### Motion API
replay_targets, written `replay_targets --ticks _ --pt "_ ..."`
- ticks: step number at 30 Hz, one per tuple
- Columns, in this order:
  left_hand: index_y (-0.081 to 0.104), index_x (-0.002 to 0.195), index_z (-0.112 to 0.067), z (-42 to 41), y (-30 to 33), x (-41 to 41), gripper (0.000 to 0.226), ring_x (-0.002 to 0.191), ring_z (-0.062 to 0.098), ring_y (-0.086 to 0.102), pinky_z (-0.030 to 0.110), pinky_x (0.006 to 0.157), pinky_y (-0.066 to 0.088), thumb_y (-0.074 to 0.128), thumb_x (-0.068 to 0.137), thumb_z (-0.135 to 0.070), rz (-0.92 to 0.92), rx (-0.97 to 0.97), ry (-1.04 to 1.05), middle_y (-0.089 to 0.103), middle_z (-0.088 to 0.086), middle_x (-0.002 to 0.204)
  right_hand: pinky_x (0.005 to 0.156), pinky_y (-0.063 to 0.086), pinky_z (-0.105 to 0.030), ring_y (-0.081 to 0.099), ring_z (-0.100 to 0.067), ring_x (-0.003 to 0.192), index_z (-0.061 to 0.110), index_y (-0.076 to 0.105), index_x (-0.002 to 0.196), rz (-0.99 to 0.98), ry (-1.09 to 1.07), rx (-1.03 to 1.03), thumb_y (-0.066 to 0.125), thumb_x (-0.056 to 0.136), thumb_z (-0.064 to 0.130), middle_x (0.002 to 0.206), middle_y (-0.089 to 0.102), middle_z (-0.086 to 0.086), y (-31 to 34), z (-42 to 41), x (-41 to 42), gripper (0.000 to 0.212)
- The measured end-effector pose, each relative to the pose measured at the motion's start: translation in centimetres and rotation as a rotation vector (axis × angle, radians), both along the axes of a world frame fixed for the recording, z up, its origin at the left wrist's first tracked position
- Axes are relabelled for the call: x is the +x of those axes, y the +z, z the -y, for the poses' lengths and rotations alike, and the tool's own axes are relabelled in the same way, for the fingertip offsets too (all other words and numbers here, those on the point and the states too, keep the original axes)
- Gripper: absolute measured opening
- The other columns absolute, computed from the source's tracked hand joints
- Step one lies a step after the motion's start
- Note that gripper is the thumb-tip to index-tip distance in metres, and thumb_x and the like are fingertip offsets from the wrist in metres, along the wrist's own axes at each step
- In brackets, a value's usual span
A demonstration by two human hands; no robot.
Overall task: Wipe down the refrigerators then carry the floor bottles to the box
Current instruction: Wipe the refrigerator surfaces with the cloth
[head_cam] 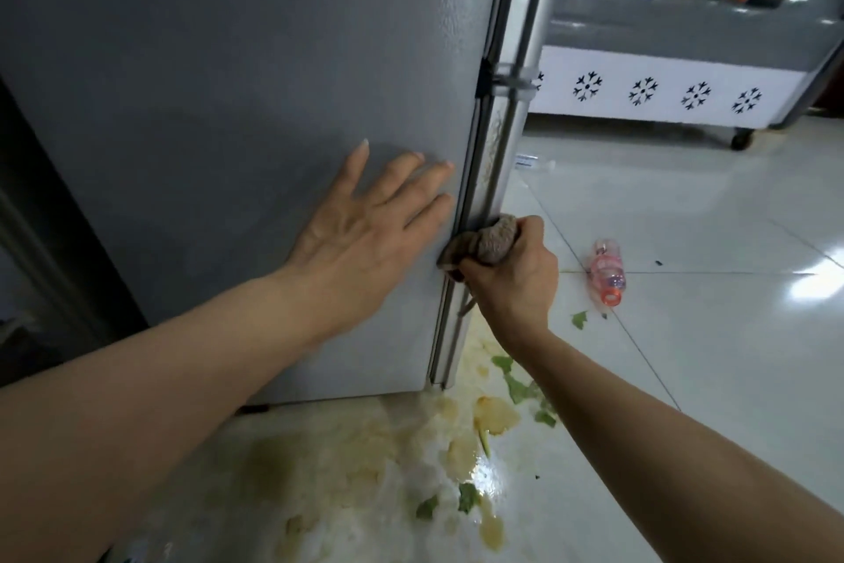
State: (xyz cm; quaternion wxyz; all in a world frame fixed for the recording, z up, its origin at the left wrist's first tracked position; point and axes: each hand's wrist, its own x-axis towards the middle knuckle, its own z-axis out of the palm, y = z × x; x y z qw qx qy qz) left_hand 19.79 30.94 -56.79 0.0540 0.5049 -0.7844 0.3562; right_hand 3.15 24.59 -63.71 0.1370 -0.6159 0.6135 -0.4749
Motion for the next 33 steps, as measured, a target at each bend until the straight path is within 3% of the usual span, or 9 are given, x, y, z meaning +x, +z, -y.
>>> replay_targets --ticks 4,7,15,20,28,33 --pt "0.020 0.145 -0.017 0.2 4.4 0.2 0.084 0.137 0.027 -0.002 0.054 0.106 -0.006 0.060 0.071 -0.016 0.015 -0.049 0.130 -0.007 0.008 0.154 0.065 0.053 -0.048 0.060 -0.027 0.073 0.015 0.044 0.098 0.039 -0.009 -0.022 0.082 0.060 0.027 0.082 0.062 -0.005 4.4 0.0 0.2 0.054" --pt "0.006 0.145 -0.018 0.5 7.0 0.7 0.091 0.140 0.026 -0.007 0.055 0.110 -0.006 0.062 0.074 -0.020 0.008 -0.015 0.192 -0.023 0.006 0.149 0.066 0.053 -0.048 0.060 -0.030 0.074 0.014 0.045 0.096 0.062 -0.019 -0.051 0.081 0.060 0.026 0.081 0.062 -0.006 7.4 0.1 0.2 0.052" --pt "0.003 0.147 -0.014 0.3 11.0 0.8 0.076 0.140 0.024 0.010 0.054 0.113 0.003 0.049 0.088 -0.019 0.119 0.122 0.170 -0.009 0.005 0.155 0.067 0.051 -0.049 0.059 -0.034 0.077 0.010 0.046 0.095 0.046 -0.047 -0.114 0.079 0.061 0.026 0.083 0.062 -0.011 13.9 0.4 0.3 0.051" --pt "0.010 0.145 -0.018 0.4 13.7 0.0 0.077 0.133 0.024 0.025 0.045 0.111 0.015 0.055 0.082 -0.011 0.008 0.089 0.100 -0.001 0.006 0.152 0.067 0.051 -0.047 0.059 -0.034 0.077 0.011 0.043 0.096 -0.038 -0.033 -0.058 0.082 0.058 0.027 0.084 0.062 -0.010 15.1 0.3 0.3 0.056" --pt "0.020 0.142 -0.020 0.4 17.9 0.2 0.074 0.133 0.024 0.022 0.047 0.112 0.015 0.057 0.078 -0.009 -0.084 -0.070 0.026 -0.002 0.006 0.154 0.061 0.045 -0.038 0.057 -0.034 0.076 0.011 0.037 0.091 -0.067 -0.022 -0.016 0.080 0.061 0.026 0.073 0.046 0.001 16.7 0.5 0.4 0.055" --pt "0.024 0.142 -0.019 0.3 19.3 0.5 0.074 0.136 0.024 0.012 0.051 0.113 0.009 0.058 0.077 -0.007 -0.095 -0.129 0.001 -0.004 0.007 0.155 0.058 0.040 -0.033 0.055 -0.031 0.074 0.011 0.037 0.091 -0.118 -0.025 -0.009 0.081 0.061 0.025 0.074 0.046 0.001 18.2 0.6 0.4 0.055"
